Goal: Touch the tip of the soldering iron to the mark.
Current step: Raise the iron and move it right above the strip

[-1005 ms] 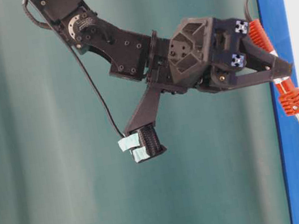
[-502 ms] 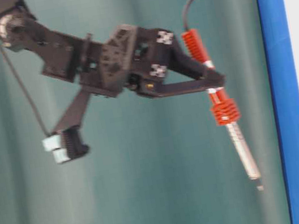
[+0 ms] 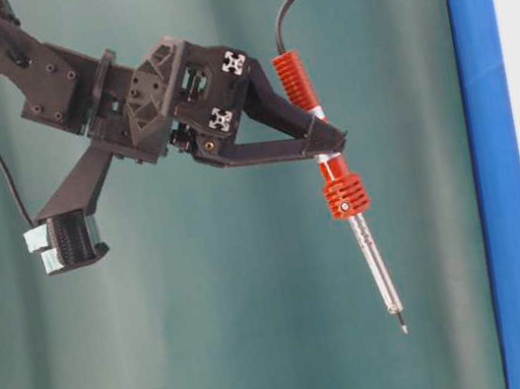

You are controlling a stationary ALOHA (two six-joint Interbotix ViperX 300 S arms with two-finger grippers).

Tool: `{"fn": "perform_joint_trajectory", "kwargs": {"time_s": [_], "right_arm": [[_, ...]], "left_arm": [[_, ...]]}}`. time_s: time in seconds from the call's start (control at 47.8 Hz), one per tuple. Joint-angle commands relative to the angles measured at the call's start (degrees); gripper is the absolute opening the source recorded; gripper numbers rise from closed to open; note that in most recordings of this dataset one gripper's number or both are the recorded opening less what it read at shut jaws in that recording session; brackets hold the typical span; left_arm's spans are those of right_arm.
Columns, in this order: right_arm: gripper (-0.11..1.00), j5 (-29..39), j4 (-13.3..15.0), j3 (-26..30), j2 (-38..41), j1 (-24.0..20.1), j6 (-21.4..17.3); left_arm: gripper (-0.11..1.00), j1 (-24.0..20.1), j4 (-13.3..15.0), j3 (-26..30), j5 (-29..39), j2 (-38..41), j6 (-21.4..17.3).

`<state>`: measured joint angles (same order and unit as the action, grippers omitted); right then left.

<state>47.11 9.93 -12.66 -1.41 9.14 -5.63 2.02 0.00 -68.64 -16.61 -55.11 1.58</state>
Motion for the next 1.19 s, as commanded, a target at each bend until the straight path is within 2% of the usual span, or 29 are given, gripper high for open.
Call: {"fn": "perform_joint_trajectory", "kwargs": {"time_s": [0.0,0.565,1.172], "right_arm": [[0.07,-0.18,0.18,0.88,-1.93,0.09,-0.09],[0.07,-0.09,0.0,-8.79,-9.32,0.09,-0.18],[0.07,-0.18,0.0,-9.14,-9.67,0.09,-0.09]], "left_arm": [[0.02,-0.18,0.09,0.62,-0.26,0.18,0.09],[0.02,-0.18,0.09,0.62,-0.26,0.09,0.0],[0.02,-0.18,0.09,0.62,-0.44,0.0,0.0]]}}
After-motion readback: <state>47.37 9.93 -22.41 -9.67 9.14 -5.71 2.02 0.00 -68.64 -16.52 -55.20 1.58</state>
